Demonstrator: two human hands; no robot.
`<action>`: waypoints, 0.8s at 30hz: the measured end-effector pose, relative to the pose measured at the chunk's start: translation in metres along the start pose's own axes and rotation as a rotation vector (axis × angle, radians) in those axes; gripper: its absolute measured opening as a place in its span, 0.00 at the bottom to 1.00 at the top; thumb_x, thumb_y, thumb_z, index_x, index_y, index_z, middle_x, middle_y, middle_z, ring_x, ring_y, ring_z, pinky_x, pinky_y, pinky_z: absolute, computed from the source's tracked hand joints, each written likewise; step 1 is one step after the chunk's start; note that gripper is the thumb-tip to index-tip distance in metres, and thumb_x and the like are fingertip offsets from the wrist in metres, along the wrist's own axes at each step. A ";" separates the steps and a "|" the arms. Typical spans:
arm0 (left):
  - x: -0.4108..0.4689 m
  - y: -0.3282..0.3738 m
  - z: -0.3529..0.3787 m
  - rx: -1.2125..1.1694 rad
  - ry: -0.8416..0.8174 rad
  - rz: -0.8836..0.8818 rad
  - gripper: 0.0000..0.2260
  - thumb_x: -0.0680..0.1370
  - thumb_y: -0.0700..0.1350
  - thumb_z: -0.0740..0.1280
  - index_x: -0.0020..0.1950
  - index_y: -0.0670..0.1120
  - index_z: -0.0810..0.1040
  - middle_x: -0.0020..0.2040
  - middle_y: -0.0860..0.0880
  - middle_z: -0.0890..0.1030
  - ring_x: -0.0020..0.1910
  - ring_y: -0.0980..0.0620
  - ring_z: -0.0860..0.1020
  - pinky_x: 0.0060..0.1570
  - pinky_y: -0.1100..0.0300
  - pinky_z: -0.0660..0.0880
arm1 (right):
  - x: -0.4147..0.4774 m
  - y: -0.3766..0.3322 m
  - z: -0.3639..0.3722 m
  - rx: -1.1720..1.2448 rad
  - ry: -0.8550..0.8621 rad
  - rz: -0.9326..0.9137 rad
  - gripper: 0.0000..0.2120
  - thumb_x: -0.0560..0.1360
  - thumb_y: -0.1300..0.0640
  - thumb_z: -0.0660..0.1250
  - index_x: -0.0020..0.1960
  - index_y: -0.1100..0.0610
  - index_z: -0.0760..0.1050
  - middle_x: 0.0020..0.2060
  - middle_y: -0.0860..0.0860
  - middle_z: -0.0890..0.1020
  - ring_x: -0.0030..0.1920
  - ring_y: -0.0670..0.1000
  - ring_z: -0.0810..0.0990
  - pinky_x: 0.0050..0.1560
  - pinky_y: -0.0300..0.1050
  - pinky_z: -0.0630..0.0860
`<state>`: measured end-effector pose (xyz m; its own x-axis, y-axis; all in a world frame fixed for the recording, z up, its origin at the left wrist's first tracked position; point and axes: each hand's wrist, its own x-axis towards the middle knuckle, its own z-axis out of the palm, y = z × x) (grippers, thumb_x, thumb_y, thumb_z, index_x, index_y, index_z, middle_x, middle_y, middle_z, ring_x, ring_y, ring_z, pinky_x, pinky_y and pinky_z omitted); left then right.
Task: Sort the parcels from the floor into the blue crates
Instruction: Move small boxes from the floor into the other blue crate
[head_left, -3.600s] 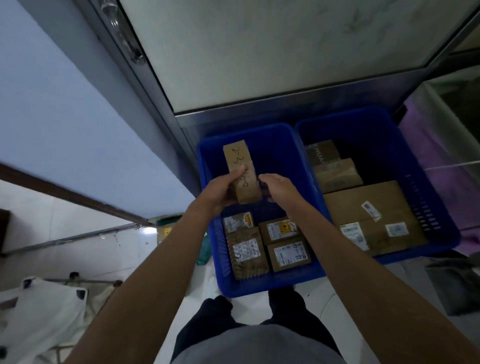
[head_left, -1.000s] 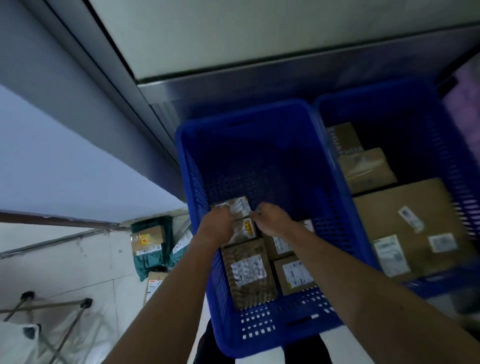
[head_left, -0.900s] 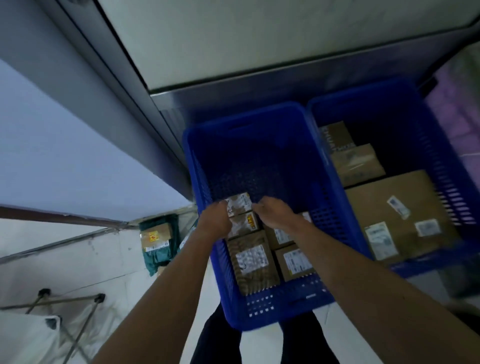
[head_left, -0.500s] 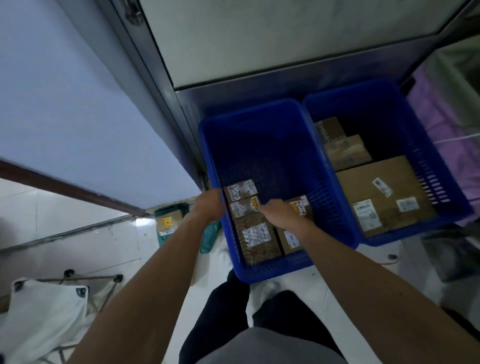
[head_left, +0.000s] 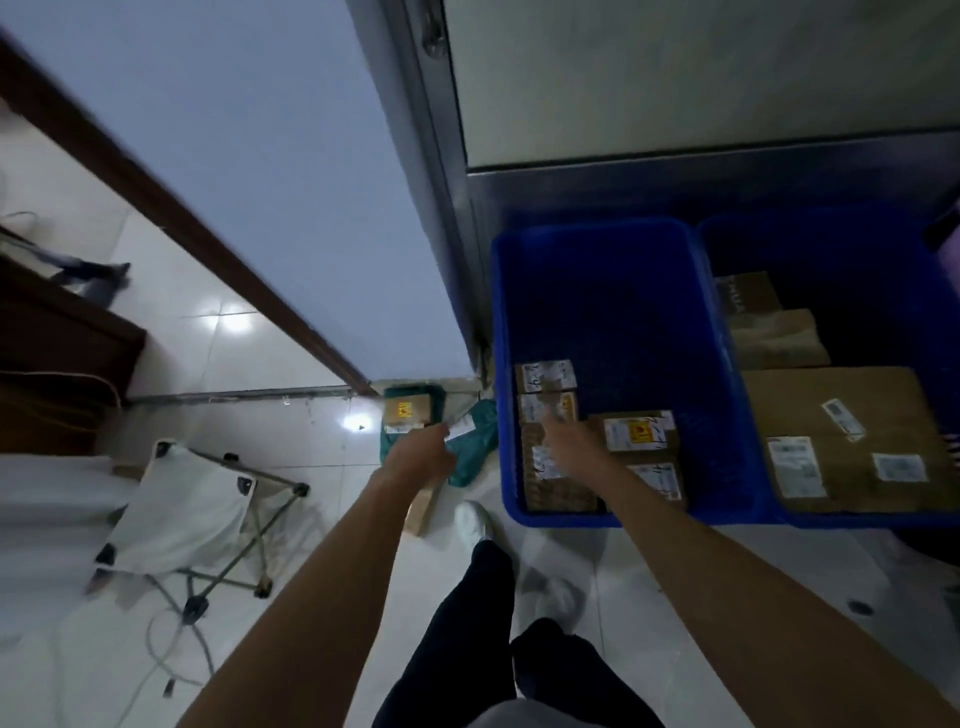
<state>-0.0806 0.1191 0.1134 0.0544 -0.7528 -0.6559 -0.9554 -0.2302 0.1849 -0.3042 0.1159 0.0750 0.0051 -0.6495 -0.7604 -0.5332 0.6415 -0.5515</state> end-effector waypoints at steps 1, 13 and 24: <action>-0.008 -0.008 0.002 -0.006 0.007 -0.005 0.16 0.80 0.46 0.65 0.67 0.46 0.77 0.63 0.45 0.81 0.58 0.45 0.80 0.58 0.54 0.78 | -0.003 0.000 0.009 0.021 -0.014 -0.009 0.16 0.81 0.37 0.52 0.44 0.46 0.70 0.39 0.45 0.71 0.41 0.47 0.72 0.48 0.41 0.70; -0.025 -0.108 0.018 -0.121 0.031 -0.107 0.22 0.83 0.56 0.60 0.73 0.48 0.71 0.67 0.44 0.79 0.65 0.42 0.76 0.60 0.52 0.72 | -0.026 -0.025 0.088 -0.171 -0.088 -0.053 0.27 0.82 0.36 0.49 0.44 0.57 0.73 0.46 0.58 0.77 0.47 0.58 0.77 0.49 0.51 0.70; 0.117 -0.214 0.098 -0.161 -0.110 -0.050 0.22 0.84 0.59 0.58 0.73 0.48 0.71 0.69 0.44 0.77 0.65 0.43 0.76 0.58 0.51 0.73 | 0.104 -0.011 0.218 -0.471 -0.277 0.065 0.17 0.81 0.45 0.57 0.36 0.51 0.64 0.39 0.52 0.73 0.44 0.54 0.73 0.45 0.44 0.69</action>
<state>0.1022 0.1406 -0.0742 0.0604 -0.6678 -0.7419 -0.8933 -0.3678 0.2584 -0.1131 0.1303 -0.0722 0.1479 -0.4418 -0.8848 -0.8605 0.3835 -0.3353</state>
